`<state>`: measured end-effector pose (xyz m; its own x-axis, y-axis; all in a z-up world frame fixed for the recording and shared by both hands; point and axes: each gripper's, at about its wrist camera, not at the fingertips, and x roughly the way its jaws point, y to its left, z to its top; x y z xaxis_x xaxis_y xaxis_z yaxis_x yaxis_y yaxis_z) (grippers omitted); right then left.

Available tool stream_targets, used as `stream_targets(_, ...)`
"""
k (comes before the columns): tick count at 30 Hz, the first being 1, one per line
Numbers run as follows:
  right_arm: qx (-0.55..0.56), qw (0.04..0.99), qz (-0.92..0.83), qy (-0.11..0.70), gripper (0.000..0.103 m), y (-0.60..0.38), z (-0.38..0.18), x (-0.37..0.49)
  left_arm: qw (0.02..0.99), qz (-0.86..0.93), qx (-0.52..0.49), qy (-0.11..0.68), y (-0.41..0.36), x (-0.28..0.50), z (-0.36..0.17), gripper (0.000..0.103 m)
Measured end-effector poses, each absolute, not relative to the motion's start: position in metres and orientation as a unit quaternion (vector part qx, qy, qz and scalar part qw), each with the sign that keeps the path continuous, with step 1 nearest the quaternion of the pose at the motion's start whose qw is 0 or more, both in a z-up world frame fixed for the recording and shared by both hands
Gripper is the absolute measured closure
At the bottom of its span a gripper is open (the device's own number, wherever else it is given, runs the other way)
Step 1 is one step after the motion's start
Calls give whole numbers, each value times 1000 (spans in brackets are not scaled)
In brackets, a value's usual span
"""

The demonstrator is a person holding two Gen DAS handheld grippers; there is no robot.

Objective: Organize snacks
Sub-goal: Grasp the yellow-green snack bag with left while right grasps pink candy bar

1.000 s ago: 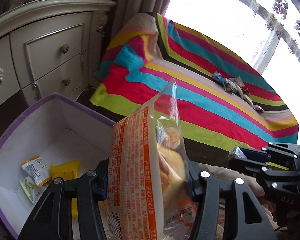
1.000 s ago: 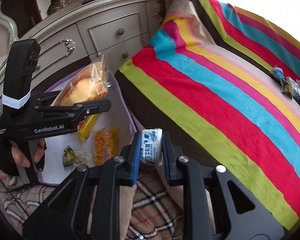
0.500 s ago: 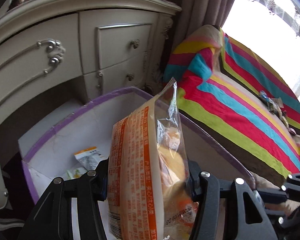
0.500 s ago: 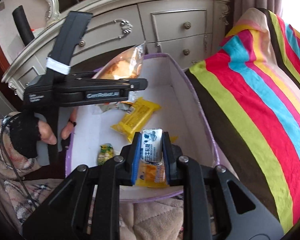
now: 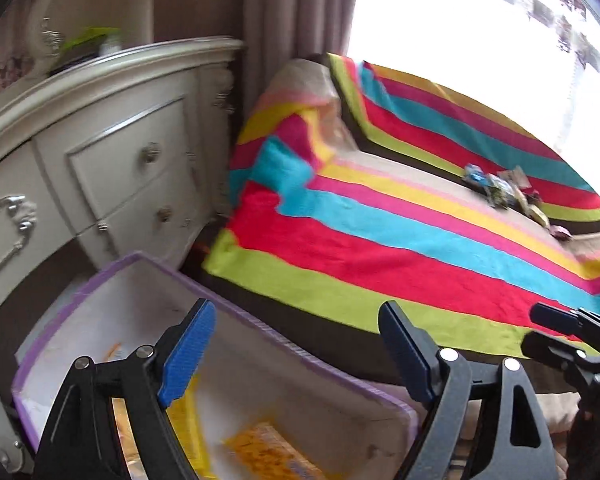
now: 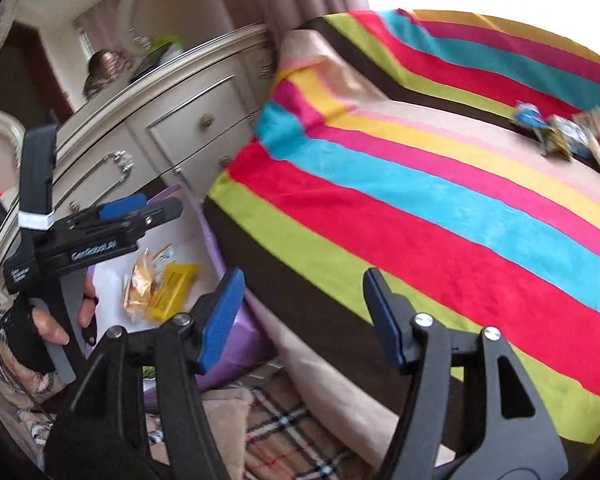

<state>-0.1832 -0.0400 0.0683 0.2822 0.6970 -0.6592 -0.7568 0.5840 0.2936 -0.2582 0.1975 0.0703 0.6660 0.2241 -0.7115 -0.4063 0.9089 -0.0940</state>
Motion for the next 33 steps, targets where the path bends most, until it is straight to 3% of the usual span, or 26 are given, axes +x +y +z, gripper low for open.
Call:
stream_targets(7,19,863,294,410,37,-145,53,-106,908,35,-107,404,101,-149,49,19)
stream_targets(13,-15,891,202,405,36,-227,43,-24,892,-17,-101,441,40,-73,30,19)
stream_targets(21,-83,896,214,380,22,-278,60,111,889,-32,-83,449,7,-1,24,19)
stream_targets(28,-79,857,245,446,21,-293,32,203,882,-19,-121,455,-1,49,20,19)
stream_targets(33,-52,823,299,480,43,-302,20,176,882,-17,-137,451,-11,73,20,19)
